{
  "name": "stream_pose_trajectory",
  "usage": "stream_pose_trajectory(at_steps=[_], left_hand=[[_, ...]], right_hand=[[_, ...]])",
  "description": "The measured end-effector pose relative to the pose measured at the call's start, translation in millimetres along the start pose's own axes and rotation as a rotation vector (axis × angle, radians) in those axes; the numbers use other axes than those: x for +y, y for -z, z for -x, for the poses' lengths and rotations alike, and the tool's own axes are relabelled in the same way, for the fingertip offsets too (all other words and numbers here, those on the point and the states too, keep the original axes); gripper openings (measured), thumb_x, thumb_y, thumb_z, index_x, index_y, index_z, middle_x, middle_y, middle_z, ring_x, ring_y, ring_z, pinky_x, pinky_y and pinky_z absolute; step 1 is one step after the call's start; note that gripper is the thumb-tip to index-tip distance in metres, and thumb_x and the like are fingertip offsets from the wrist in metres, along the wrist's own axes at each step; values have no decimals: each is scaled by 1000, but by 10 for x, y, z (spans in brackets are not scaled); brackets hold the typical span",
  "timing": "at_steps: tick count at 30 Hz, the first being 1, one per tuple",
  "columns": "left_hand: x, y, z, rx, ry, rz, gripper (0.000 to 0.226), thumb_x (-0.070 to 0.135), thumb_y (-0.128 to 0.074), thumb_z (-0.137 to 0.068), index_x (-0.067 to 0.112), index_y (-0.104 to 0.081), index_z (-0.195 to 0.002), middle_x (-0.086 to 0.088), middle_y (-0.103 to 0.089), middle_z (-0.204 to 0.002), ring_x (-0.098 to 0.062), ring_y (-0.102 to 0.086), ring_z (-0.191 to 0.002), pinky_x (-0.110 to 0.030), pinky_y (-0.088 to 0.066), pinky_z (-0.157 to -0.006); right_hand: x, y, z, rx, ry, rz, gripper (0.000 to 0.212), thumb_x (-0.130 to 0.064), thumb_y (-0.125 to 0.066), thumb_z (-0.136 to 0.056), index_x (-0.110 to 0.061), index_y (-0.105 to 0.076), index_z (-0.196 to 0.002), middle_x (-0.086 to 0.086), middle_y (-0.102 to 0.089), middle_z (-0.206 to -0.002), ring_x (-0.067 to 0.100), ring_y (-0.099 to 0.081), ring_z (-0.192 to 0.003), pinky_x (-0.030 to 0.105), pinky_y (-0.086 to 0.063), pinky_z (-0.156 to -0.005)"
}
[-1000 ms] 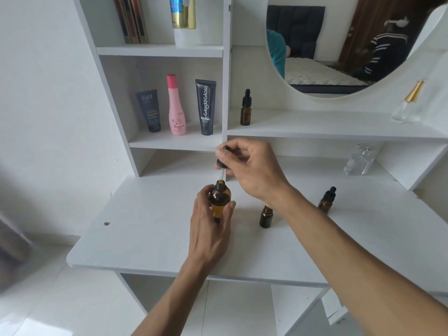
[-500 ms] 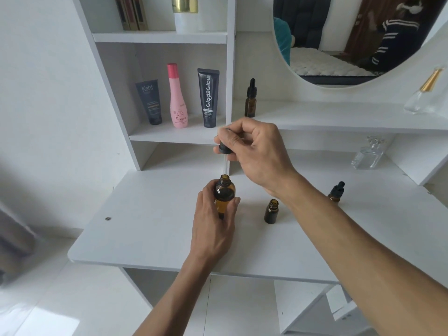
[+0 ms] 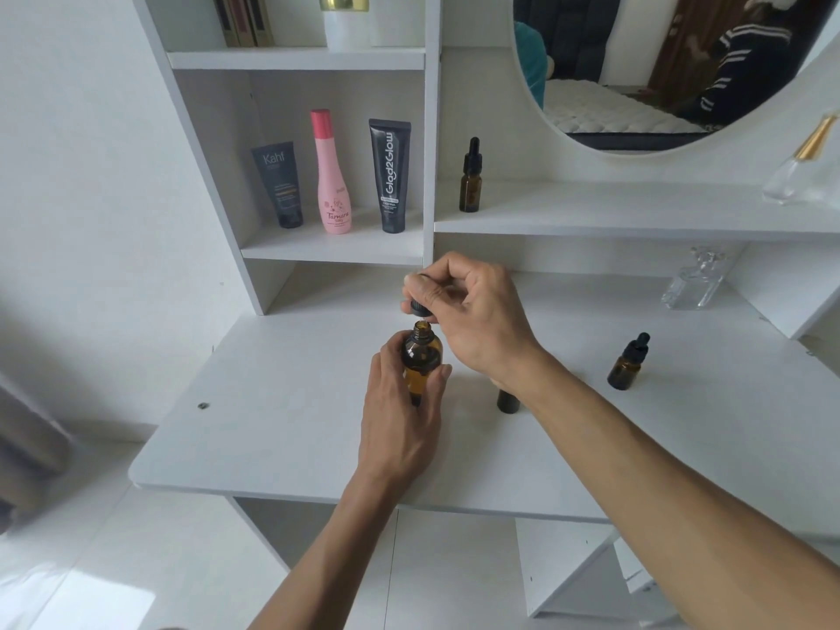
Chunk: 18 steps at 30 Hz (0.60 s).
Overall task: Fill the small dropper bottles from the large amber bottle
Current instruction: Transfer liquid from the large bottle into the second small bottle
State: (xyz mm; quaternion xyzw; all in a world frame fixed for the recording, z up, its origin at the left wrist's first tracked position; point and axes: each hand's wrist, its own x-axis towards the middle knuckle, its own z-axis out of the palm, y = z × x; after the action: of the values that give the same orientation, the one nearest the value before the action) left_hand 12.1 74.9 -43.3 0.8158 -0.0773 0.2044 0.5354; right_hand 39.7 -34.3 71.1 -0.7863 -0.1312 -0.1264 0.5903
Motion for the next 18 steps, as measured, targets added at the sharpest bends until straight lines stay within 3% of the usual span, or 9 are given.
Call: stream_pose_trajectory(at_steps=[5, 10, 15, 18], left_hand=[[13, 7, 7, -3, -8, 6, 42, 38, -61, -96, 57, -34, -123, 17, -54, -115, -26, -65, -96, -37, -54, -83], [5, 5, 6, 1, -2, -2, 39, 39, -61, -95, 49, -38, -126, 17, -53, -115, -24, -65, -97, -34, -54, -82], [6, 6, 4, -2, 16, -8, 38, 41, -61, -95, 48, -39, -126, 20, -52, -115, -25, -65, -97, -39, -54, -84], [-1, 2, 6, -6, 21, -9, 39, 40, -61, -95, 48, -40, -126, 20, -52, -114, -25, -65, -97, -30, -52, -82]], right_hand=[[-54, 21, -4, -9, -16, -31, 17, -24, -69, -95, -9, -69, -88, 9, -75, -86, 16, -77, -78, 47, -61, -80], [-167, 78, -35, -3, -15, -99, 13, -21, -68, -96, -9, -67, -90, 18, -74, -92, 24, -77, -78, 47, -60, -72], [-263, 136, -49, 13, -30, -147, 14, -18, -69, -95, -5, -68, -97, 18, -75, -94, 24, -77, -79, 45, -61, -73], [-306, 169, -57, 46, -26, -178, 11, -18, -70, -94, -8, -68, -97, 17, -75, -94, 23, -77, -78, 44, -61, -75]])
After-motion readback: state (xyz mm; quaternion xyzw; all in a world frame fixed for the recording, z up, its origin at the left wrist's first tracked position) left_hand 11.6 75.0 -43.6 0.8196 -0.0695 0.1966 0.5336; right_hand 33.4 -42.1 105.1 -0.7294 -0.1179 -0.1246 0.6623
